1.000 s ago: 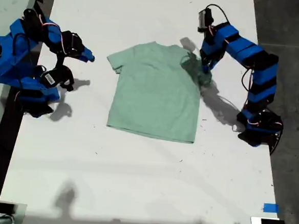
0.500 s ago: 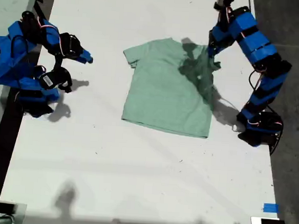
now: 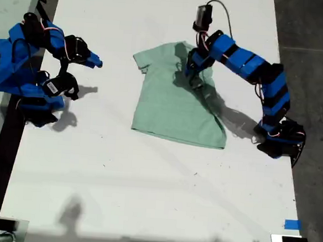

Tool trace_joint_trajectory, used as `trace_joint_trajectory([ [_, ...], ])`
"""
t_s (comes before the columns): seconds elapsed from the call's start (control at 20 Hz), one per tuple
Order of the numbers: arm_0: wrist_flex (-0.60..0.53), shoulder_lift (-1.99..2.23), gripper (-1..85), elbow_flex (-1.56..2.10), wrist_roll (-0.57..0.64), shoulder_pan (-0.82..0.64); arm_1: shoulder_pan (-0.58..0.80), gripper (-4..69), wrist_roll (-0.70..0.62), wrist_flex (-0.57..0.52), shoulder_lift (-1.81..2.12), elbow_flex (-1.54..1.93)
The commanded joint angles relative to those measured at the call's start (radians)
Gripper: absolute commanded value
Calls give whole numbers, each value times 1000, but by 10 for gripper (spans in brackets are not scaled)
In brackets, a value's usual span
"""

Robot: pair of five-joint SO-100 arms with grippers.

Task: Fold tshirt

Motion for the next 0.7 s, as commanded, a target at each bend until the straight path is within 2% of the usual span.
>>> trace_joint_trajectory([
  [0.0,-17,17,90,-6,2,18,-26,458,5,17,-5,-94],
  [0.15,-32,15,99,3,5,18,-9,354,-2,152,199,-14],
  [0.4,-67,-41,162,-6,31,-5,11,325,-61,367,732,149],
  [0.65,-124,-204,176,-64,107,-92,-121,291,20,383,1028,414],
])
